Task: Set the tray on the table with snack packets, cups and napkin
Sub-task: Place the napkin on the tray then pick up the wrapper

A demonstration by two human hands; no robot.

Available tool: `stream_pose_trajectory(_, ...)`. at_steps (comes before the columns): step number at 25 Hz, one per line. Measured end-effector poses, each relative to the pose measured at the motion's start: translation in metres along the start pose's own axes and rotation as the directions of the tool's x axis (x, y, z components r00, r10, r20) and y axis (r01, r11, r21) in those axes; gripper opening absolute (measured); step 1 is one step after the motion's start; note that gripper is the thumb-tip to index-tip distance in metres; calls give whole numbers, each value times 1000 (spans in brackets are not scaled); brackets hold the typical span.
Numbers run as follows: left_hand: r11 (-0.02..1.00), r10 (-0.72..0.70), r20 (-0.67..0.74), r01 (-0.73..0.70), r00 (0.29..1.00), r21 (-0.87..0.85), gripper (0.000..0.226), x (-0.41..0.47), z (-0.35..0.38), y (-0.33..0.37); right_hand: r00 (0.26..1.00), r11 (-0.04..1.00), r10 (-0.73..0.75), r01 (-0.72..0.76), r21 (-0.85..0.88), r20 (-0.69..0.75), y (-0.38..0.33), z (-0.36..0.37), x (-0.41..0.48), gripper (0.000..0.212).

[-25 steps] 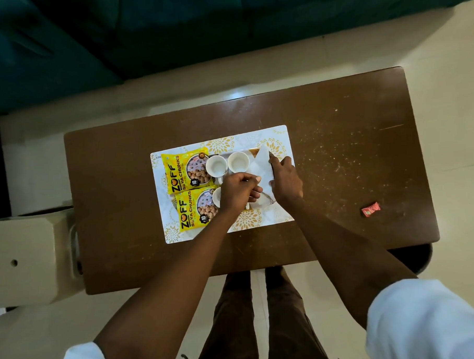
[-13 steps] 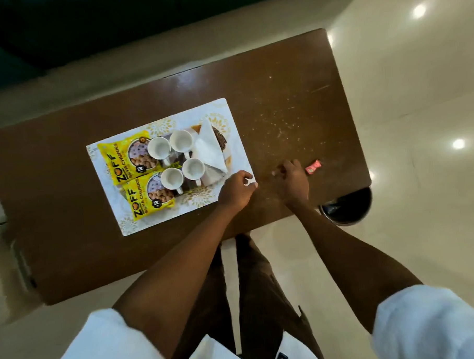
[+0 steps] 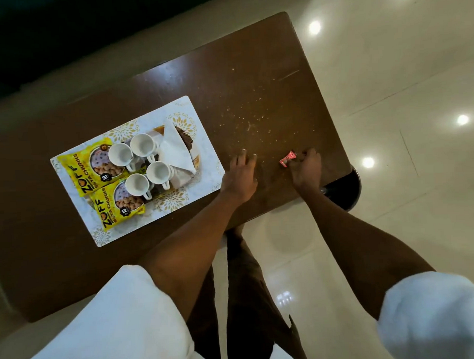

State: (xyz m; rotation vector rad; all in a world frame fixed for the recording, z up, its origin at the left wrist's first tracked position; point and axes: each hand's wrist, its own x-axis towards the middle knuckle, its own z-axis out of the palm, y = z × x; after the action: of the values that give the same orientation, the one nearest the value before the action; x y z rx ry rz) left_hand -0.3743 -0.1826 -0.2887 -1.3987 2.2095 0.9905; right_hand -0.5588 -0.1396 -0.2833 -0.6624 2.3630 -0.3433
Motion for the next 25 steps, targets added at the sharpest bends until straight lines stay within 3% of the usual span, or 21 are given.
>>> stream_pose_trajectory(6,994,-58,82,50,995,94,76,9,2,-13,997,992,-58,62,-111,45,-6,17,15,48)
stream_pose_trajectory(13,982,-72,59,60,996,179,92,7,7,-24,996,984,-75,81,-156,44,3,28,21,41)
stream_pose_trajectory(20,993,-51,39,46,998,109,87,1,11,-37,1000,999,9,-10,-34,-29,0,36,23,31)
stream_pose_trajectory(25,990,-140,2,140,990,18,76,-33,25,-69,998,997,-57,55,-48,-25,-20,57,12,33)
